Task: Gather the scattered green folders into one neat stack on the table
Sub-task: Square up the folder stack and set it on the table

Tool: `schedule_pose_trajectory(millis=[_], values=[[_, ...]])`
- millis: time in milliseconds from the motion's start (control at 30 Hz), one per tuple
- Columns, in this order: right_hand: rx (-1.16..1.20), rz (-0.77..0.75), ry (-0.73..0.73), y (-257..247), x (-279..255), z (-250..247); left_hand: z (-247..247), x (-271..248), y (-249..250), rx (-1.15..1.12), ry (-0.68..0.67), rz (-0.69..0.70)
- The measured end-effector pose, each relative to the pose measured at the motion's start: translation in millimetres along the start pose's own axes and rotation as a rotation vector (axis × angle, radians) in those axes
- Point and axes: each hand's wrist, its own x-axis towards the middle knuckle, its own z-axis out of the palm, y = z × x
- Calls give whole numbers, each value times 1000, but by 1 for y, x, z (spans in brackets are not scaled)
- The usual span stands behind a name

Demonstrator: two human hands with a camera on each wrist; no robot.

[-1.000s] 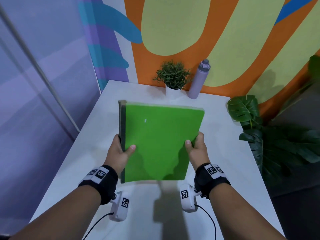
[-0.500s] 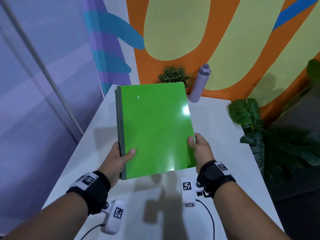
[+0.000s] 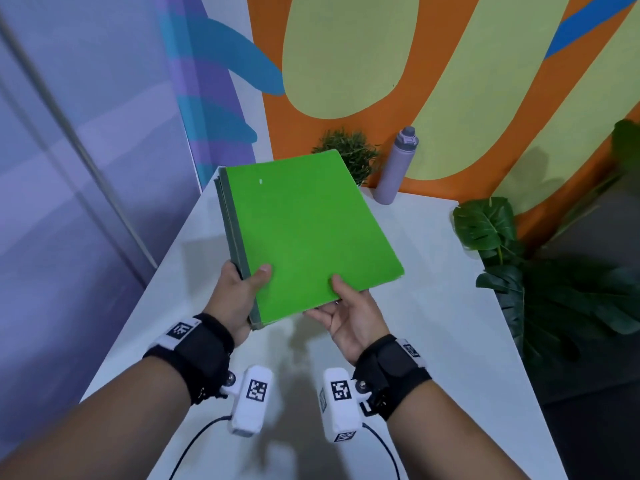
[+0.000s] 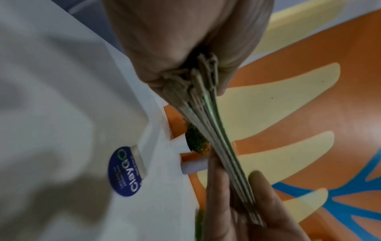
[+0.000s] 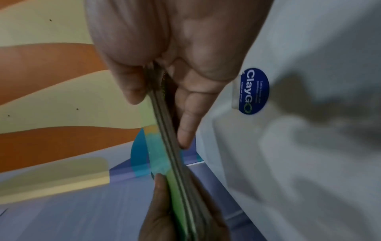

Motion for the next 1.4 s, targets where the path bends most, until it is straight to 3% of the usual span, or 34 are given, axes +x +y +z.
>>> schedule_pose_trajectory(millis=[100, 167, 333, 467, 567, 800, 833, 967, 1033, 1200, 1400], values=[[62, -23, 80, 2, 6, -18, -1, 1, -17, 94, -143, -55], [98, -23, 167, -4, 12, -38, -7, 6, -26, 286, -209, -93], [123, -16, 523, -22, 41, -89, -64, 46, -66, 1222, -102, -8], [154, -49, 677, -38, 73, -123, -101, 67, -94, 1530, -68, -202], [166, -47, 724, -46, 96, -139, -108, 79, -97, 1630, -93, -274], [24, 78, 940, -49, 148, -163, -118, 110, -95, 1739, -128, -281], [-83, 93, 962, -47, 155, -165, -119, 111, -95, 1736, -131, -282], [-989, 288, 913, -55, 157, -148, -120, 113, -99, 1741, -123, -248], [-1272, 280, 836, -62, 154, -141, -121, 113, -100, 1739, -118, -227], [-1514, 381, 747, -73, 150, -137, -122, 112, -101, 1738, -119, -235], [-1680, 369, 676, -81, 137, -130, -121, 106, -97, 1739, -123, -238]])
